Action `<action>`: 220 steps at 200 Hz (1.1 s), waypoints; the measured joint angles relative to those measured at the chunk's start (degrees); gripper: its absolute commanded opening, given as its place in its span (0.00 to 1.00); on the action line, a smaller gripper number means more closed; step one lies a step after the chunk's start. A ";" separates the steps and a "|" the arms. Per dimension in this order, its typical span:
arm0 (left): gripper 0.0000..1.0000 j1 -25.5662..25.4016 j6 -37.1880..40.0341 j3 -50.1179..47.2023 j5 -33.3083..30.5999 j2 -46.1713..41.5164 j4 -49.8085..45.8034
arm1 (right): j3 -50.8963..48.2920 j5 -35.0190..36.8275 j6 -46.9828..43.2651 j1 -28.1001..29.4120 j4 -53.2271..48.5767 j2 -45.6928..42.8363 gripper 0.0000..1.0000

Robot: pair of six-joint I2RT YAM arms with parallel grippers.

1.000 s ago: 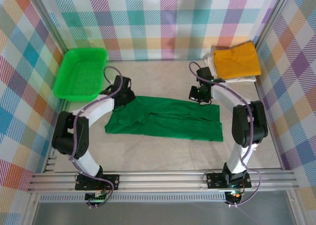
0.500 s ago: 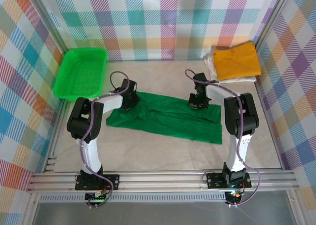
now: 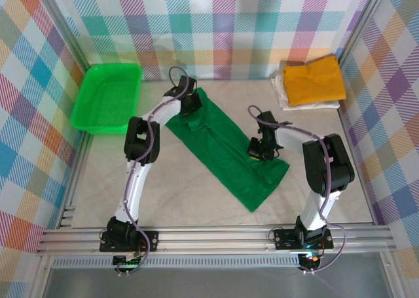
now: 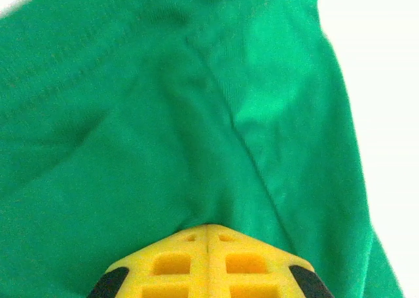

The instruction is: Fold and stack the t-shirts

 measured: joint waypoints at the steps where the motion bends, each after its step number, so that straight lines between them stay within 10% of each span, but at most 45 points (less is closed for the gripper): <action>1: 0.00 0.00 0.09 0.50 0.02 0.26 -0.13 | -0.13 -0.11 0.13 0.22 0.04 -0.09 0.00; 57: 0.00 0.33 5.70 12.46 0.76 4.96 -7.48 | -3.74 -0.22 6.05 10.86 -2.23 -7.98 0.02; 140: 0.00 -0.13 -1.68 -42.14 -6.16 -39.23 13.75 | 34.47 4.35 -8.87 8.04 -6.21 12.00 0.00; 220: 0.00 -1.31 -8.98 -52.09 -8.00 -31.71 17.00 | 65.53 4.83 -18.01 8.00 -15.37 38.10 0.00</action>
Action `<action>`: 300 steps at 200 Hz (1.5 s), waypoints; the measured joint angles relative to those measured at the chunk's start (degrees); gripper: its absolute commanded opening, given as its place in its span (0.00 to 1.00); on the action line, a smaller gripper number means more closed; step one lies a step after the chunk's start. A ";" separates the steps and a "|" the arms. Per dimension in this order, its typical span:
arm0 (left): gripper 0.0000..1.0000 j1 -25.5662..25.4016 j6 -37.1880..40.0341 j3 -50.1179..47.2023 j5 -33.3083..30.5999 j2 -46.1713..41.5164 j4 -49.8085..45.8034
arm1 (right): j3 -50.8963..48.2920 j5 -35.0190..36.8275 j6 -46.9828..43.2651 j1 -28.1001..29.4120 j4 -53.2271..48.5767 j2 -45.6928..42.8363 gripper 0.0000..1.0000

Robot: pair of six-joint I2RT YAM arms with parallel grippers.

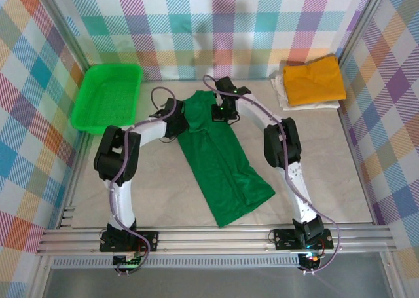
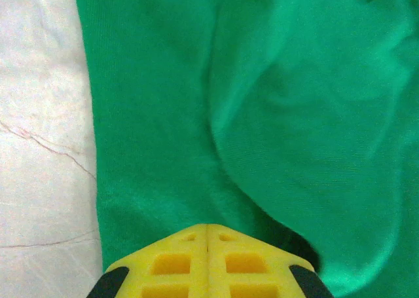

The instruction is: Fold and stack the t-shirts

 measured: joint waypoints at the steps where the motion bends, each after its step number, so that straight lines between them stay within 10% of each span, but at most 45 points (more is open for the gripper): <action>1: 0.00 0.00 -0.04 0.04 0.00 0.20 0.00 | 0.17 0.00 -0.02 0.00 -0.09 0.15 0.00; 84: 0.00 -0.09 1.60 25.35 0.85 16.79 -5.90 | -10.82 -4.57 9.57 -4.76 6.73 -2.43 0.00; 158: 0.00 -0.42 6.45 68.32 7.02 40.41 -18.86 | -19.78 -5.25 13.62 -13.18 12.39 -9.99 0.00; 253: 0.00 -0.72 8.63 20.33 0.59 0.61 -8.79 | -18.45 -6.25 4.26 -7.69 9.92 -14.62 0.00; 300: 0.00 -2.71 7.15 14.32 0.85 3.43 -4.28 | -13.03 -4.22 3.26 -5.40 7.56 -10.23 0.00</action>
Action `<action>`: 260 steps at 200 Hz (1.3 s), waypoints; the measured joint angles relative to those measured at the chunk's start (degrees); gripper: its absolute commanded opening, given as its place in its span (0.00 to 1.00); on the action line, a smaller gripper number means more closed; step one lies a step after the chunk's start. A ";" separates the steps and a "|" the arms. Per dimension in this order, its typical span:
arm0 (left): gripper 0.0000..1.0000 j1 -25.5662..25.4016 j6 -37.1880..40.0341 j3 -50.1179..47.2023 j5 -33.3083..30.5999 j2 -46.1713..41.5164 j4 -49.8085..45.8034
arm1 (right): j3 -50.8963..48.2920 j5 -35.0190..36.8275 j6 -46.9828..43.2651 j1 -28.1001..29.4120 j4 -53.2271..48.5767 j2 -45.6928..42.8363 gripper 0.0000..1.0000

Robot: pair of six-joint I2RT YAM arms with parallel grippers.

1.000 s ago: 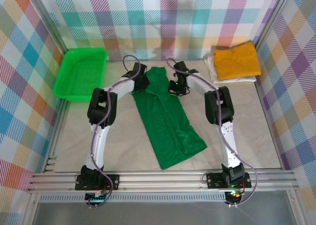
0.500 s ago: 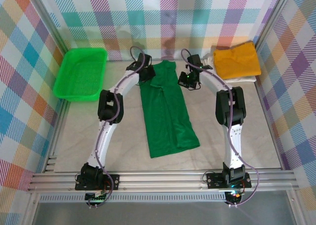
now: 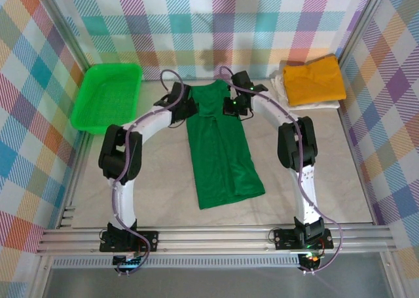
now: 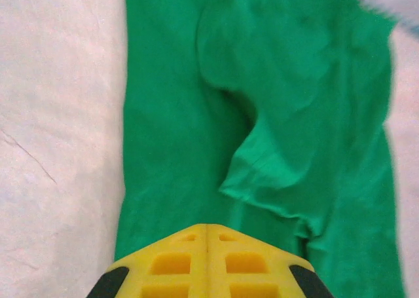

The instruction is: Fold and stack the t-shirts

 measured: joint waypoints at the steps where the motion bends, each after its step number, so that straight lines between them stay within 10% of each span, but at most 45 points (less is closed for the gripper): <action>1: 0.00 0.00 0.00 0.02 0.02 0.37 0.02 | 0.09 0.02 0.00 0.04 -0.07 0.20 0.00; 161: 0.00 2.01 0.20 53.24 8.13 38.29 -12.70 | 7.19 0.42 16.59 -5.40 1.81 11.58 0.00; 217: 0.00 4.07 3.21 52.94 11.39 37.64 -14.97 | 0.61 -5.01 24.24 -4.72 8.72 9.18 0.00; 260: 0.07 4.81 4.20 26.49 8.76 19.04 -13.70 | -10.49 -6.71 26.14 -2.93 11.43 1.14 0.00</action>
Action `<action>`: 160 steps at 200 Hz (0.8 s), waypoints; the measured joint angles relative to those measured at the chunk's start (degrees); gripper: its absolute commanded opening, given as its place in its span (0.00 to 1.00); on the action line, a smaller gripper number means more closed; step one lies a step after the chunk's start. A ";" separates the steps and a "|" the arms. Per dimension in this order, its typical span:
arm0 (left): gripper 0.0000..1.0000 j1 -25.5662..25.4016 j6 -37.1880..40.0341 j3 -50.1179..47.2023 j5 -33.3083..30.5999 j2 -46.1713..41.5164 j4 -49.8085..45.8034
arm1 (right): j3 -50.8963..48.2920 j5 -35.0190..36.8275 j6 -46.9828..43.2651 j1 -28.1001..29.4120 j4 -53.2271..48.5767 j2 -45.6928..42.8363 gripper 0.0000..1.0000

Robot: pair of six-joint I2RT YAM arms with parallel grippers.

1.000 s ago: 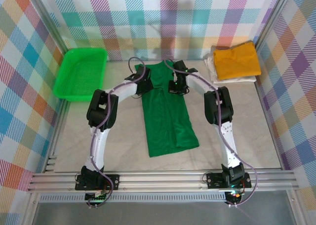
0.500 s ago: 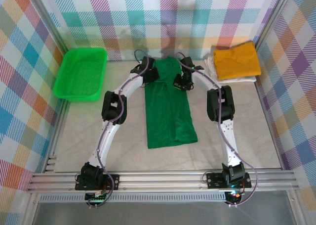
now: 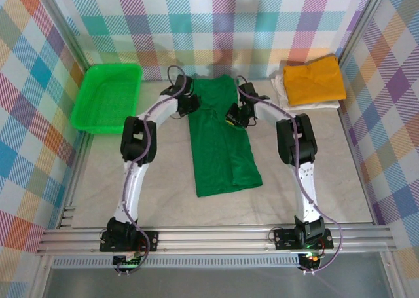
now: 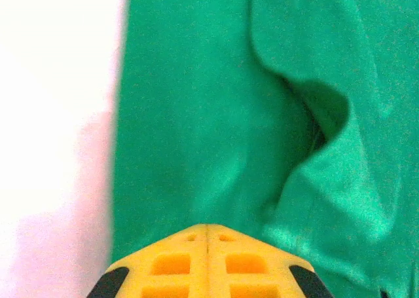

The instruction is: Fold and stack the t-shirts

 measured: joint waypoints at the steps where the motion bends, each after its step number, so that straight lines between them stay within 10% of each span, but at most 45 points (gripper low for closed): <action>1: 0.07 0.00 0.00 -0.35 0.00 -0.35 -0.02 | -0.15 0.02 -0.02 0.04 -0.07 -0.28 0.00; 85: 0.37 -3.67 -6.69 -62.05 2.99 -56.08 22.32 | -39.80 2.05 -13.35 0.20 2.36 -46.66 0.28; 160: 0.49 -17.57 -17.55 -87.78 7.58 -68.94 20.61 | -55.74 -1.75 -17.64 -6.03 -8.63 -52.30 0.39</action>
